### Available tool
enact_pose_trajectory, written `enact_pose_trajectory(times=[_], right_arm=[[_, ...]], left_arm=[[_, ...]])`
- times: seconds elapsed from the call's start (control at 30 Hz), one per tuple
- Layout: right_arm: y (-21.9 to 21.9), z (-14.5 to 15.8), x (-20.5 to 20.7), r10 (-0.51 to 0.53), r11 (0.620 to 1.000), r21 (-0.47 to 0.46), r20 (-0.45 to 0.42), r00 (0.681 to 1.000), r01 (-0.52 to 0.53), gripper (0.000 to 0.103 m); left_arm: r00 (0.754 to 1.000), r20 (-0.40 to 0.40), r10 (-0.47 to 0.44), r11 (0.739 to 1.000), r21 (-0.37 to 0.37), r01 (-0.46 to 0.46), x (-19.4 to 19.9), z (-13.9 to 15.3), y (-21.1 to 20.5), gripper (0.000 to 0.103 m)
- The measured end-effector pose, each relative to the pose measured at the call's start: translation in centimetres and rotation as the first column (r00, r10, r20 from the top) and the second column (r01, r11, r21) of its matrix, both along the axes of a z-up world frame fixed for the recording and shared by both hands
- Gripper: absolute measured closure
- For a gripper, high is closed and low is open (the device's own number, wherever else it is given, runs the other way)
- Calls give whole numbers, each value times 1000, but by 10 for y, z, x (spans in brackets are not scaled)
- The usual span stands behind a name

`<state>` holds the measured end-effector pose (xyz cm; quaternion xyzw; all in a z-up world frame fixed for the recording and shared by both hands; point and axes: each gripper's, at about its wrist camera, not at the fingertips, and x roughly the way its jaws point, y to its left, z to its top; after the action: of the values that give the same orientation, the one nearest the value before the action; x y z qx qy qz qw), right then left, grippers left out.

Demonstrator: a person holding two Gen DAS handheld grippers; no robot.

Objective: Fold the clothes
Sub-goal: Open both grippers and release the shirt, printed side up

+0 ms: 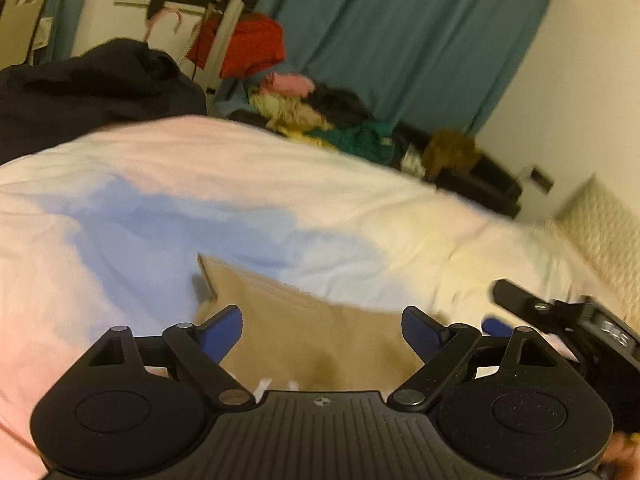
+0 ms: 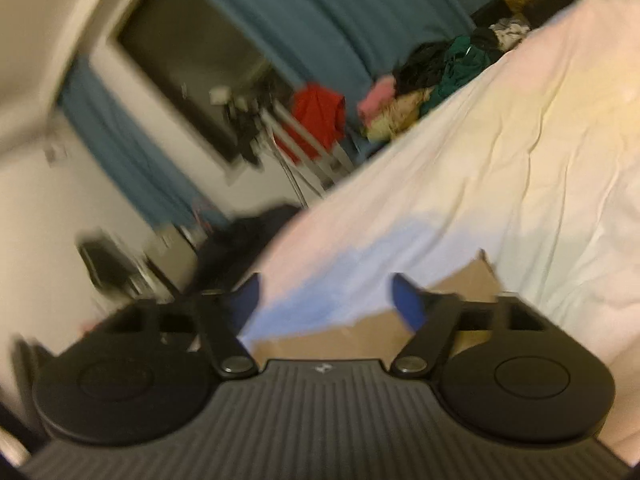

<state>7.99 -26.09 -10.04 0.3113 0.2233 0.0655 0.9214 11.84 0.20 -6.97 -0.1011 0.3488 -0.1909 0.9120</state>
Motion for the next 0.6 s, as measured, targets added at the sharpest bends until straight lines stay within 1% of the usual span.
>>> enact_pose_trajectory(times=[0.07,0.1,0.2,0.27,0.33,0.4,0.47,0.5,0.6], right_arm=[[7,-12,11,-1,995,-101,-64,998,-5,75],[10,-19,16,-5,989,-150,-92,996,-9,75],[14,-41,33,-22,973,-231,-183,983,-21,76],[15,-50,38,-22,971,-237,-200,980,-27,79],[15,-57,43,-20,970,-239,-213,977,-33,79],[16,-53,34,-24,969,-247,-204,979,-28,79],[17,-48,23,-29,967,-255,-192,981,-22,78],[17,-45,18,-31,966,-259,-187,982,-19,75],[19,-32,-9,-39,964,-264,-160,986,-5,75]], left_arm=[[1000,-8,5,998,68,-5,4,-13,-7,15],[1000,-11,13,995,98,-12,7,-20,-10,15],[999,-30,36,985,167,-31,20,-42,-14,15],[999,-21,38,979,203,-33,24,-53,-19,15],[1000,2,30,970,240,-30,20,-59,-24,15],[999,30,15,959,282,-23,14,-58,-29,15],[999,35,9,962,272,-18,7,-54,-26,15],[999,35,7,965,261,-16,2,-52,-24,15],[999,40,0,969,246,-10,-15,-42,-21,15]])
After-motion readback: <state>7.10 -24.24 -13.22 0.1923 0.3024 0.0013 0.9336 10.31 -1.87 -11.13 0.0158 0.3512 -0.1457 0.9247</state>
